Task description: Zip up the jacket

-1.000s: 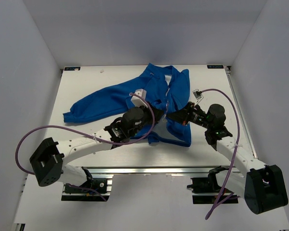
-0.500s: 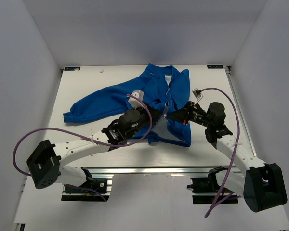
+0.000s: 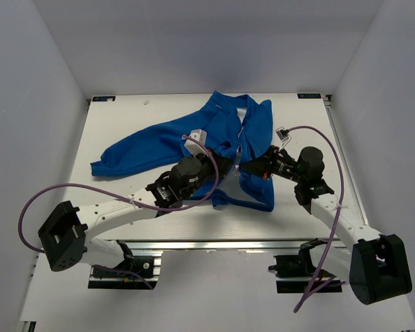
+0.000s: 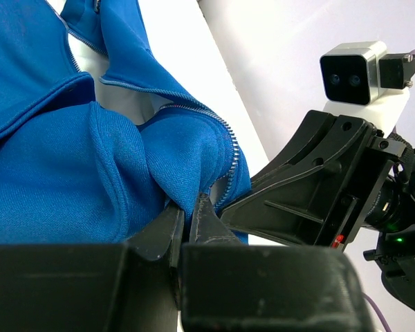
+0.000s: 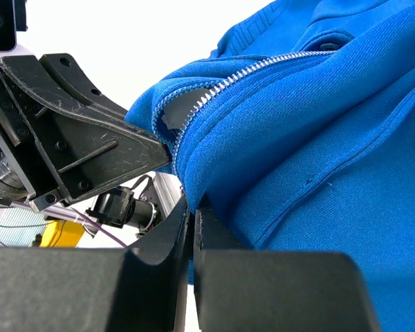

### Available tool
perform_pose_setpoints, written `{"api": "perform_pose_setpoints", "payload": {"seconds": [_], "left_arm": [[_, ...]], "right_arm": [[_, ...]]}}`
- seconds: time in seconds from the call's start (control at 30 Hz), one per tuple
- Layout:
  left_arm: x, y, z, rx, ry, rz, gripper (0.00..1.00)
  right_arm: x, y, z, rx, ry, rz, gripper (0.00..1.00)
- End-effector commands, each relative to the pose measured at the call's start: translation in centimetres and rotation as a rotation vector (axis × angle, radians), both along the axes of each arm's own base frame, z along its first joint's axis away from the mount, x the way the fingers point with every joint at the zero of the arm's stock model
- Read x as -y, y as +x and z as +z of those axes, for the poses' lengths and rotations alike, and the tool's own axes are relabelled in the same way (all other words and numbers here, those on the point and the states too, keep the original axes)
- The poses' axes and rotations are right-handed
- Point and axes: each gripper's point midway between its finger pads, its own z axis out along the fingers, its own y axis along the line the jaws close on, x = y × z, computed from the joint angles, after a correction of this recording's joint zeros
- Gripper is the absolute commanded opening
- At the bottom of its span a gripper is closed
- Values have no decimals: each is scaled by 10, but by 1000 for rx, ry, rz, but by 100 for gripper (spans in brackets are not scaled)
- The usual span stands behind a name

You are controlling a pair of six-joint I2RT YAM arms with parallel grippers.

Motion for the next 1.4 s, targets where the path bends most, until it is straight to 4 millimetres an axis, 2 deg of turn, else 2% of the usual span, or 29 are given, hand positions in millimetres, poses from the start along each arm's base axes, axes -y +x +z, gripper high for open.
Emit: {"api": "perform_pose_setpoints", "payload": {"seconds": [0.0,0.27,0.6,0.83,1.37], "left_arm": [[-1,-6,29,61,-63,-24,0],[1,-7,29,66,-63,-37,0],[3,-9,29,76,-64,-51,0],[3,-8,25,74,-58,-52,0],[0,-8,33,92,-59,-43,0]], "right_arm": [[-3,2,31,98,42,22,0],[-4,0,41,124,63,41,0],[2,8,41,115,73,3,0],[2,4,48,129,88,27,0],[1,-1,30,83,56,68,0]]}}
